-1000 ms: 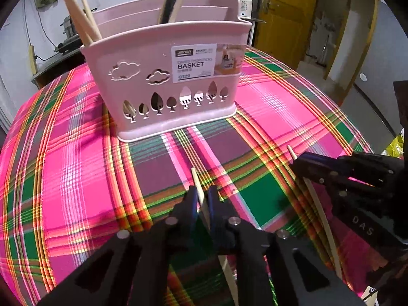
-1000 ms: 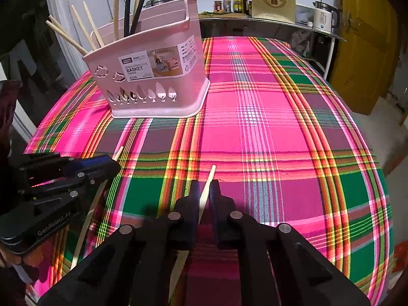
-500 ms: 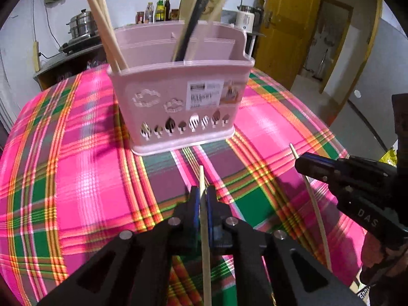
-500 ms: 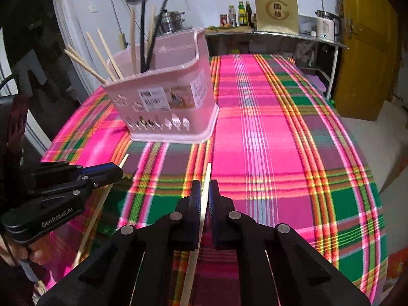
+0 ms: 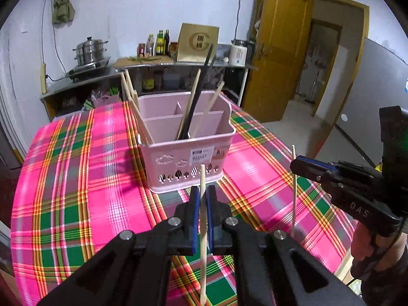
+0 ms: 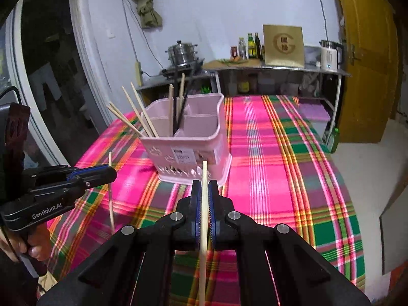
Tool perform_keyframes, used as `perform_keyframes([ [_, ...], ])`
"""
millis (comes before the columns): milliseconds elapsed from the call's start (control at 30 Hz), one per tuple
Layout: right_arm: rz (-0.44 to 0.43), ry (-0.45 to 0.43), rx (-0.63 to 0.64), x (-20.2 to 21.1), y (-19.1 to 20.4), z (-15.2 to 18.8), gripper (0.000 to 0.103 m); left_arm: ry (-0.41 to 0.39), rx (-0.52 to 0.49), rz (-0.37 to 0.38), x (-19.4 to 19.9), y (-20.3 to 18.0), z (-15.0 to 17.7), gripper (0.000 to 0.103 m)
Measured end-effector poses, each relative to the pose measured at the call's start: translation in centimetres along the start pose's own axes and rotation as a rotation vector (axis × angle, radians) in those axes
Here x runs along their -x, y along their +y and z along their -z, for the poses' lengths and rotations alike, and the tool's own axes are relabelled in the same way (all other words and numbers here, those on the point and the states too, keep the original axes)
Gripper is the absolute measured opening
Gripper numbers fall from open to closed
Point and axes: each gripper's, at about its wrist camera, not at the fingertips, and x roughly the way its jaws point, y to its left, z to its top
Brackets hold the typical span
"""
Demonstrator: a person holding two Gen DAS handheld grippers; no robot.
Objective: Organize utensils
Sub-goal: 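Lift both held wooden chopsticks and carry them over the pink basket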
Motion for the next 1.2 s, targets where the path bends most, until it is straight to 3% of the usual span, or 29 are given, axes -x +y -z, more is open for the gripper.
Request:
perform_keyframes([
  [367,-0.014,-0.057,0.025,2.7,0.9,-0.9,0.005,-0.057,-0.011,0.01,2.9,-0.2,-0.5,0.006],
  [1200,-0.037,-0.106,0.088,4.5,2.7,-2.6,0.005,-0.076,-0.022,-0.002,5.2,0.6,-2.0,0.006],
])
